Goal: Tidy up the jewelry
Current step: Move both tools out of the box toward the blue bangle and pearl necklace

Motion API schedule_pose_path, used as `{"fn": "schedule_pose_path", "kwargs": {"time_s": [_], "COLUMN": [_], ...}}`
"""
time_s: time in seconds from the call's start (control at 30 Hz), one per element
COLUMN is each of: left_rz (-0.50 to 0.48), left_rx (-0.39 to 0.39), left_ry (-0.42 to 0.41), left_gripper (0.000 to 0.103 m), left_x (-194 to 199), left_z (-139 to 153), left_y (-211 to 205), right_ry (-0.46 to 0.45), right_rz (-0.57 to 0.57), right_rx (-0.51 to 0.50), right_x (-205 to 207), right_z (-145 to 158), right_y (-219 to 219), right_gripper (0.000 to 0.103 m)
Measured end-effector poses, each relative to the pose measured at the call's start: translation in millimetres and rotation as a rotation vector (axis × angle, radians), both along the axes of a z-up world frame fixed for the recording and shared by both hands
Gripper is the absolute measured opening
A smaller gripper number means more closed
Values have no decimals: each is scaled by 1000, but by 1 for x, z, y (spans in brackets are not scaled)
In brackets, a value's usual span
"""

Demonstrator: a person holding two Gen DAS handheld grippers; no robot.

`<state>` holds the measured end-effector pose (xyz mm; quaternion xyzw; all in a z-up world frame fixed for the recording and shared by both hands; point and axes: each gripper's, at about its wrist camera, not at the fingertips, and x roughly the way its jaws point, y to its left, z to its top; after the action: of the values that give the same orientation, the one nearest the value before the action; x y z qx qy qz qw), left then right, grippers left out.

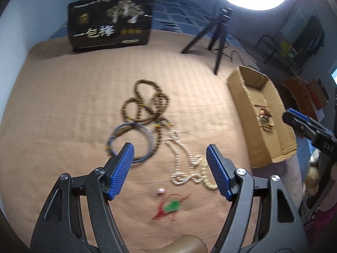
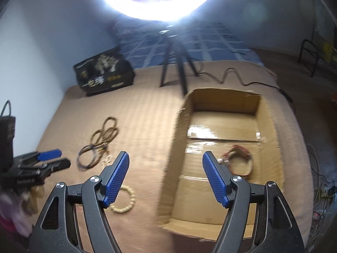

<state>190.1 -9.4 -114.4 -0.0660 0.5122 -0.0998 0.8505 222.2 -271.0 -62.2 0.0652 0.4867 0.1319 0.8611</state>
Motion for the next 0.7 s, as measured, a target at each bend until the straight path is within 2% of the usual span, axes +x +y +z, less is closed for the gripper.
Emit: {"fn": "schedule_pose_path", "kwargs": {"time_s": [0.27,0.57,0.7], "left_rz": [31,-64,-72], "left_rx": [-1,105,106], "left_ry": [30,10,22], "left_gripper": [73,74,74], "left_x": [5,4,9], "left_z": [-20,-38,-44], "left_y": [34,22,18], "right_ry": [30,64,81], "right_rz": [145,283,335], "right_rx": [-10,-53,-72], "right_x": [-8,-17,-21], "right_z": [-12,-36,-47], "right_y": [53,91,99], "right_gripper": [72,72,72]}}
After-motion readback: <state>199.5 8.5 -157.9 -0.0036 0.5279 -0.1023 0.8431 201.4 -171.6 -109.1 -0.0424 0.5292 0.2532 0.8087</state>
